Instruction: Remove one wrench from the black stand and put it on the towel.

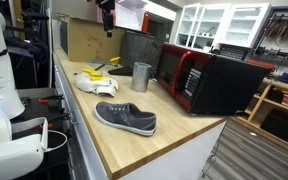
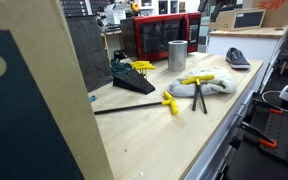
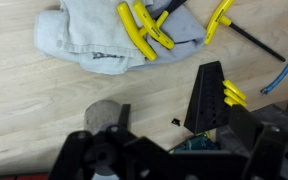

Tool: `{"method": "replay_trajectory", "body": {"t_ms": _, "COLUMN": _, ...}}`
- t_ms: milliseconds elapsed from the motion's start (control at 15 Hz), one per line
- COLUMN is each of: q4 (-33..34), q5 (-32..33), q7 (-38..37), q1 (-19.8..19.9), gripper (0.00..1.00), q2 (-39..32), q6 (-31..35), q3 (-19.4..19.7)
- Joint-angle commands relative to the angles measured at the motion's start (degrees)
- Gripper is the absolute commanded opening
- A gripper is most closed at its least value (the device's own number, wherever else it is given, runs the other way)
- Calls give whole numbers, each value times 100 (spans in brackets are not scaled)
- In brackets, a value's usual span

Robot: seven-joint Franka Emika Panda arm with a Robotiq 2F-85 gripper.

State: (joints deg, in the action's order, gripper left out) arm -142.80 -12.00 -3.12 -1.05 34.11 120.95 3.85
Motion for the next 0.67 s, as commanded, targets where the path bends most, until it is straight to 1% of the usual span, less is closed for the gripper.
{"method": "replay_trajectory", "body": {"t_ms": 0, "q4": 375, "q5": -32, "q7": 362, "q1": -136, "gripper": 100, "q2": -425, "q6": -72, "q3": -88}}
{"method": "replay_trajectory", "body": {"t_ms": 200, "q4": 648, "q5": -9, "q7": 716, "q1": -271, "gripper": 100, "q2": -749, "q6": -91, "q3": -112}}
{"method": "replay_trajectory", "body": {"t_ms": 400, "q4": 1025, "q5": -44, "q7": 1286, "q1": -476, "gripper": 100, "q2": -1170, "q6": -271, "q3": -99}}
{"method": "replay_trajectory", "body": {"t_ms": 600, "q4": 1434, "q5": -21, "q7": 1728, "q1": -594, "gripper": 100, "q2": -1564, "q6": -379, "q3": -142}}
